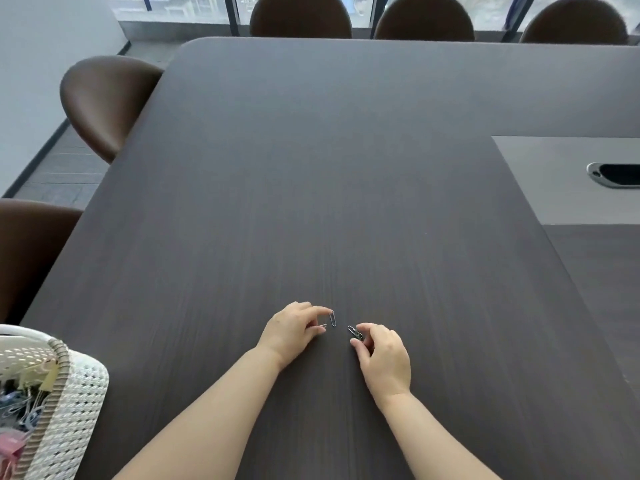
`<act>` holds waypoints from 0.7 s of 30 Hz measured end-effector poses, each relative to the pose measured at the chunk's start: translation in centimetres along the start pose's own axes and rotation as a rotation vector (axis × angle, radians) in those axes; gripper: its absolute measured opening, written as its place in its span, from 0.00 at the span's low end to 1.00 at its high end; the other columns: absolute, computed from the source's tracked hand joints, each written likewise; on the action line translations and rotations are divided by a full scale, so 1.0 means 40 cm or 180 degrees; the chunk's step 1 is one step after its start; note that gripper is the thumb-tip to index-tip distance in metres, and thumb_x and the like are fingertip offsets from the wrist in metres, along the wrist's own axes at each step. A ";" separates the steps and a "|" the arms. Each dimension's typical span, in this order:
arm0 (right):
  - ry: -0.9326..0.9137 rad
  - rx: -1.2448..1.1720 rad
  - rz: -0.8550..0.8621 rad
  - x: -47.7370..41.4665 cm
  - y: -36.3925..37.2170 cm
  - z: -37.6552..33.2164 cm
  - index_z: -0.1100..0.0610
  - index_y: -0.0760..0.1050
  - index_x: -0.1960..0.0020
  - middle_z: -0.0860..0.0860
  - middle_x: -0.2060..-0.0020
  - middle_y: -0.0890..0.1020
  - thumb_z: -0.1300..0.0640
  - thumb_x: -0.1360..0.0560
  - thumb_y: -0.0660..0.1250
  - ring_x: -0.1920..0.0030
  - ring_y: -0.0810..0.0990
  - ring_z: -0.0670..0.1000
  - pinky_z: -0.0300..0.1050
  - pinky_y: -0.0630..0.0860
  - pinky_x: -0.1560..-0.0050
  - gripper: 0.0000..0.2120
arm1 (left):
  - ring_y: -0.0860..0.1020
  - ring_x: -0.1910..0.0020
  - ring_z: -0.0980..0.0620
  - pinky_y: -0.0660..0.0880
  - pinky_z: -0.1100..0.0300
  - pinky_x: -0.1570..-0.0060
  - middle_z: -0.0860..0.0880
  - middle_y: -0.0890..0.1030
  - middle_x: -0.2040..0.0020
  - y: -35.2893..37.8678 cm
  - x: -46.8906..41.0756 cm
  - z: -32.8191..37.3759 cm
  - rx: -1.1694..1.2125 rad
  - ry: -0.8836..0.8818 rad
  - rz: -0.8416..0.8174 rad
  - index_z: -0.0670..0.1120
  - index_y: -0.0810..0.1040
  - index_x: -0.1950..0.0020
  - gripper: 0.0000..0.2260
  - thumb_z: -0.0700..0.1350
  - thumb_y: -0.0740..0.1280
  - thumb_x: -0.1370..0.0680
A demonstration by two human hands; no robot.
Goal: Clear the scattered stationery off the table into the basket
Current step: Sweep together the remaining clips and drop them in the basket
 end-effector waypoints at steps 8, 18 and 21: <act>-0.0095 0.0500 0.0247 0.000 0.027 -0.006 0.55 0.73 0.66 0.49 0.71 0.76 0.59 0.36 0.76 0.70 0.73 0.52 0.46 0.71 0.71 0.11 | 0.71 0.49 0.53 0.71 0.59 0.51 0.54 0.71 0.55 0.000 -0.051 0.008 -0.0368 0.0049 -0.0306 0.53 0.76 0.45 0.09 0.50 0.65 0.24; -0.0165 0.0455 0.0143 -0.001 0.016 -0.004 0.56 0.70 0.65 0.50 0.69 0.74 0.61 0.37 0.76 0.70 0.73 0.52 0.46 0.71 0.70 0.14 | 0.74 0.52 0.52 0.72 0.58 0.52 0.51 0.77 0.52 0.019 -0.025 0.012 -0.0098 -0.0019 0.0175 0.47 0.78 0.53 0.04 0.46 0.66 0.24; -0.0113 0.0376 0.0134 -0.013 0.005 0.008 0.56 0.71 0.65 0.50 0.70 0.75 0.62 0.36 0.76 0.70 0.74 0.54 0.48 0.71 0.69 0.12 | 0.74 0.57 0.49 0.75 0.54 0.57 0.50 0.79 0.58 0.019 -0.023 0.012 -0.0195 0.0127 0.0403 0.47 0.80 0.56 0.03 0.45 0.69 0.26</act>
Point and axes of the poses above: each hand's wrist, its own x-axis away from the middle knuckle, its own y-axis out of the palm, z = x × y, the point moved 2 cm from there along -x, towards the middle knuckle
